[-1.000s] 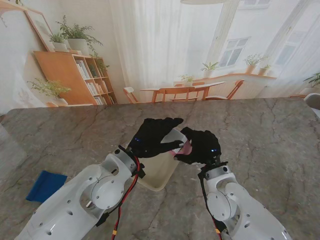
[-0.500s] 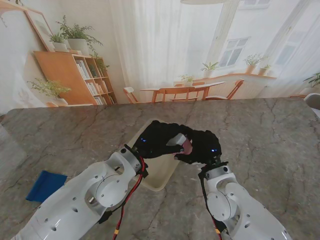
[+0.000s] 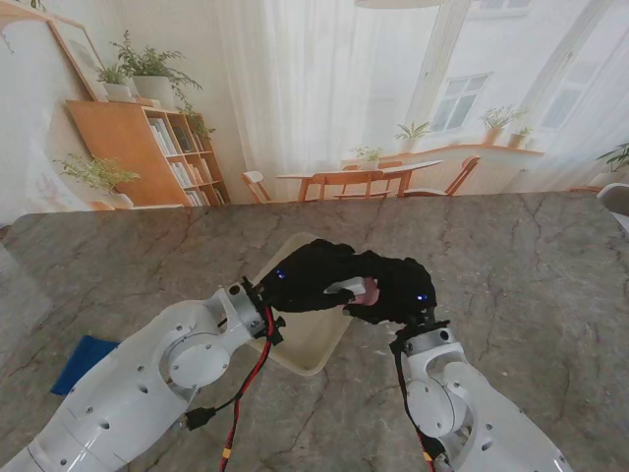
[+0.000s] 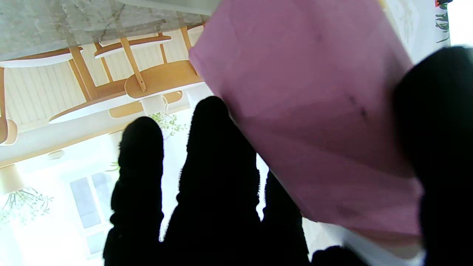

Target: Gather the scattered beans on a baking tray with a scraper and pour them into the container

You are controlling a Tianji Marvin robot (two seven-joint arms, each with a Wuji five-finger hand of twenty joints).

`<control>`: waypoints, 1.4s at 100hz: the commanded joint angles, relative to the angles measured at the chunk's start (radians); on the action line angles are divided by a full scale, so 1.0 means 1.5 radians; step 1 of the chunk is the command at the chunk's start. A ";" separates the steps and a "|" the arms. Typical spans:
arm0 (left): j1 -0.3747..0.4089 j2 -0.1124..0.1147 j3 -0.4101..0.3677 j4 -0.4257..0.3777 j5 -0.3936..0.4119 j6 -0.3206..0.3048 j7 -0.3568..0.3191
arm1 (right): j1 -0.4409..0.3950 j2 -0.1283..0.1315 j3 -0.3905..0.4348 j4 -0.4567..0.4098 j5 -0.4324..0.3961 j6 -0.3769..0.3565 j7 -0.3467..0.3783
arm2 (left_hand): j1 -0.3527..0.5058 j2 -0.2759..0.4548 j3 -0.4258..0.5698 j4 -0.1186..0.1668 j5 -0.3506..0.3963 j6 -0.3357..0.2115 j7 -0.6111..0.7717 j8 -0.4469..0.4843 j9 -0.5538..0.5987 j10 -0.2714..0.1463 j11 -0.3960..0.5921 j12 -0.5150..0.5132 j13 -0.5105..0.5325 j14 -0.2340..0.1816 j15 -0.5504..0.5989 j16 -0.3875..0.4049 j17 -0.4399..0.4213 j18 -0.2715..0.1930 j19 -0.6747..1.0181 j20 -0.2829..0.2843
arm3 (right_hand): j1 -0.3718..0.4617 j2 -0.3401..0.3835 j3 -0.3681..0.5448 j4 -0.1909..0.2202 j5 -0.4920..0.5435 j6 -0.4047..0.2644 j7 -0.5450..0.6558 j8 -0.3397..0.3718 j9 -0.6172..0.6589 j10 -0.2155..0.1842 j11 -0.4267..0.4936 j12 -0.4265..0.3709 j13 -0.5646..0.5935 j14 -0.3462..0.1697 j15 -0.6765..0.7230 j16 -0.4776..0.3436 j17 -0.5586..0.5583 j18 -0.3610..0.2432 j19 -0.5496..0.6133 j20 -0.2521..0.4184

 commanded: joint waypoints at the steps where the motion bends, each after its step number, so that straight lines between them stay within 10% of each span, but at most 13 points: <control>1: -0.004 0.009 -0.001 -0.003 -0.005 -0.008 -0.027 | 0.001 -0.003 0.004 -0.003 0.006 -0.001 0.007 | 0.070 0.021 0.103 -0.042 0.007 -0.025 0.006 -0.005 -0.037 -0.010 -0.025 -0.033 0.026 -0.162 0.020 -0.059 -0.023 -0.078 -0.051 -0.047 | 0.154 0.126 0.131 0.057 0.051 -0.140 0.109 0.039 0.071 -0.088 0.103 0.029 0.013 -0.029 0.004 -0.003 -0.005 0.005 0.015 0.009; 14: -0.009 0.016 -0.010 -0.001 -0.019 -0.048 -0.061 | 0.000 -0.004 0.005 -0.003 0.010 -0.002 0.008 | 0.032 0.028 0.085 -0.048 -0.005 -0.044 -0.018 -0.019 -0.128 0.009 -0.055 -0.096 -0.135 -0.120 -0.032 -0.176 -0.123 -0.033 -0.205 -0.213 | 0.154 0.126 0.132 0.057 0.051 -0.141 0.109 0.039 0.071 -0.089 0.103 0.029 0.013 -0.029 0.003 -0.003 -0.005 0.004 0.015 0.009; 31: 0.003 0.015 -0.026 -0.003 -0.032 -0.058 -0.059 | 0.000 -0.003 0.005 -0.004 0.010 -0.001 0.011 | -0.125 0.099 -0.123 -0.047 -0.103 0.016 -0.090 -0.077 -0.273 0.072 -0.075 -0.140 -0.333 -0.032 -0.009 -0.208 -0.202 0.013 -0.391 -0.349 | 0.154 0.126 0.132 0.057 0.051 -0.141 0.109 0.039 0.071 -0.088 0.102 0.029 0.014 -0.029 0.002 -0.003 -0.005 0.004 0.015 0.009; 43: 0.024 0.002 -0.030 -0.010 -0.002 -0.010 0.028 | 0.000 -0.002 0.005 -0.005 0.007 0.000 0.013 | -0.195 0.203 -0.235 -0.041 -0.164 0.064 -0.106 -0.092 -0.318 0.101 -0.075 -0.140 -0.358 0.008 -0.035 -0.212 -0.210 0.051 -0.441 -0.289 | 0.155 0.126 0.132 0.057 0.051 -0.138 0.110 0.039 0.071 -0.088 0.102 0.030 0.013 -0.027 0.002 -0.003 -0.005 0.004 0.015 0.009; 57: 0.048 -0.014 -0.016 -0.043 -0.022 0.114 0.060 | 0.001 -0.001 0.003 -0.005 0.003 0.002 0.015 | -0.226 0.299 -0.249 -0.040 -0.158 0.095 -0.092 -0.081 -0.262 0.112 -0.057 -0.100 -0.288 0.031 0.013 -0.126 -0.209 0.111 -0.309 -0.097 | 0.157 0.126 0.131 0.057 0.049 -0.135 0.109 0.038 0.071 -0.085 0.102 0.030 0.013 -0.026 0.003 -0.002 -0.005 0.006 0.014 0.009; 70: 0.053 -0.017 0.007 -0.074 -0.020 0.244 0.050 | 0.003 0.000 0.000 -0.005 -0.001 0.003 0.015 | -0.239 0.335 -0.250 -0.039 -0.120 0.130 -0.080 -0.070 -0.138 0.159 -0.022 -0.020 -0.130 0.077 0.103 0.024 -0.135 0.137 -0.073 0.111 | 0.159 0.126 0.130 0.058 0.053 -0.132 0.112 0.040 0.070 -0.083 0.103 0.030 0.013 -0.023 0.004 -0.002 -0.005 0.009 0.014 0.009; 84: 0.044 -0.017 0.028 -0.083 -0.023 0.303 0.017 | 0.004 0.001 -0.002 -0.005 -0.006 0.008 0.018 | -0.278 0.355 -0.250 -0.038 -0.101 0.141 -0.079 -0.076 -0.093 0.187 -0.012 0.025 -0.077 0.116 0.194 0.195 -0.101 0.124 0.137 0.229 | 0.162 0.124 0.130 0.058 0.050 -0.129 0.110 0.039 0.070 -0.079 0.103 0.030 0.012 -0.020 0.006 -0.001 -0.006 0.012 0.016 0.010; 106: 0.030 -0.007 0.046 -0.097 -0.018 0.340 -0.048 | 0.003 0.001 -0.003 -0.008 -0.010 0.016 0.020 | -0.256 0.320 -0.248 -0.036 -0.080 0.144 -0.073 -0.079 -0.076 0.191 -0.008 0.042 -0.050 0.116 0.267 0.307 -0.072 0.099 0.258 0.260 | 0.166 0.123 0.129 0.058 0.055 -0.124 0.112 0.039 0.071 -0.075 0.105 0.029 0.013 -0.017 0.009 -0.001 -0.008 0.016 0.018 0.011; 140: 0.014 -0.010 0.056 -0.075 -0.067 0.284 -0.054 | 0.002 0.000 -0.003 -0.009 -0.008 0.021 0.019 | 0.028 0.147 -0.226 -0.019 -0.030 0.128 -0.038 -0.044 -0.018 0.136 0.028 0.092 0.029 0.011 0.338 0.315 0.053 0.004 0.294 0.188 | 0.166 0.122 0.130 0.059 0.055 -0.123 0.110 0.039 0.071 -0.076 0.105 0.028 0.014 -0.017 0.011 -0.002 -0.007 0.016 0.020 0.012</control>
